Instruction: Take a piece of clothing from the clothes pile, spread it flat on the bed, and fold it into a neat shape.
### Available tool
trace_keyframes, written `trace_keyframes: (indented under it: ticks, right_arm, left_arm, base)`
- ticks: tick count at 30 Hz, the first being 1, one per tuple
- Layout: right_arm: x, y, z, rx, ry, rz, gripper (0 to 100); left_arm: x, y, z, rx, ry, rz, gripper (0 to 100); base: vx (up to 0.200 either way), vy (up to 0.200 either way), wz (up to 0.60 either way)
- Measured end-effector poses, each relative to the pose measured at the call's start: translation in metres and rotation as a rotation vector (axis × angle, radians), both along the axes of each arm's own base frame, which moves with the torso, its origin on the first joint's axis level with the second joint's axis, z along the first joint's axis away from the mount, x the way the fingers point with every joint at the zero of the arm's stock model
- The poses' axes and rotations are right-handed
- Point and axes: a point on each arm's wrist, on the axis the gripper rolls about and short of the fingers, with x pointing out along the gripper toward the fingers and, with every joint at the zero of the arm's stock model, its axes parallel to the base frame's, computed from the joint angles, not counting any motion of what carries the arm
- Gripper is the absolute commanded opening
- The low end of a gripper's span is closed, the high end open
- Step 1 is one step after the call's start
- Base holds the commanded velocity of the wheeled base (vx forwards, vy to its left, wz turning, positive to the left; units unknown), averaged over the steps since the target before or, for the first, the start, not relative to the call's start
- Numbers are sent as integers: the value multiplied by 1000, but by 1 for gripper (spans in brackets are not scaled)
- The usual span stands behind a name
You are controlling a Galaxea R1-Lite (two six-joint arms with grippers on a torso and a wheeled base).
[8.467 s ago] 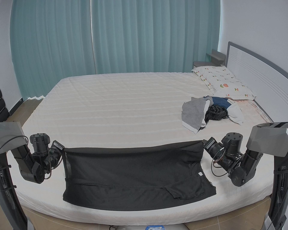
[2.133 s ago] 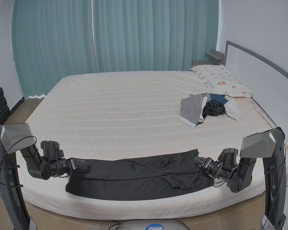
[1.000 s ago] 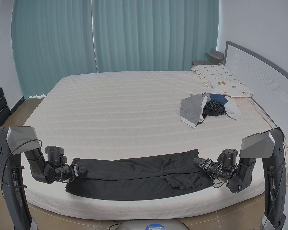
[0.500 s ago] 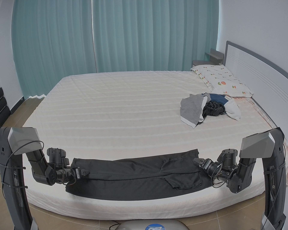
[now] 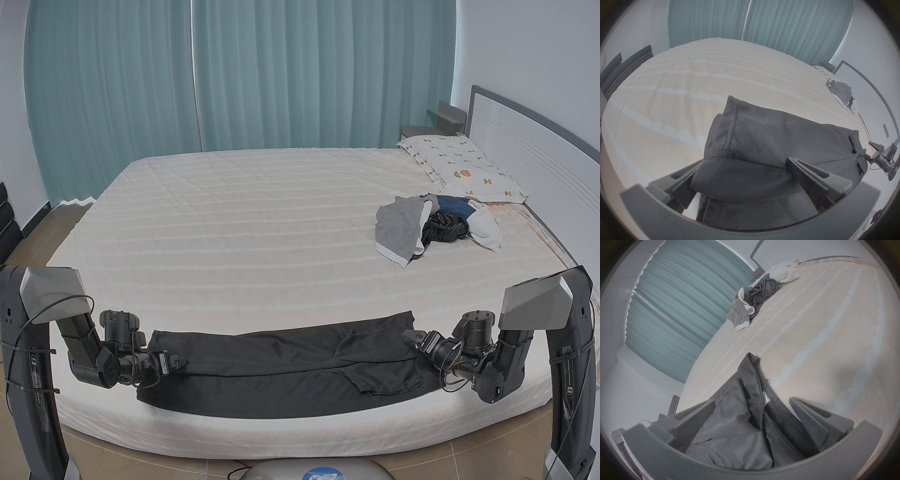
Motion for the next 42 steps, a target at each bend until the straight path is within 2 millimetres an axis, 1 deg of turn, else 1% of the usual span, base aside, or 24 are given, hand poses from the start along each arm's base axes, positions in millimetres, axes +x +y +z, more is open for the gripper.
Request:
trace_keyframes:
  ticks: [12,26,29,42]
  right_arm:
    - [0,0,0,0,-1,0,100]
    - [0,0,0,1,0,0,100]
    - [0,0,1,3,-6,-1,100]
    - [4,-9,8,9,-31,-28,100]
  left_arm:
    - [1,0,4,1,-79,2,0]
    - [0,5,6,-25,-87,-1,0]
    - [0,6,6,-26,-88,1,0]
    - [7,6,8,-34,-130,10,0]
  base:
    - [0,0,0]
    - [0,0,0]
    - [-133,0,0]
    - [0,0,0]
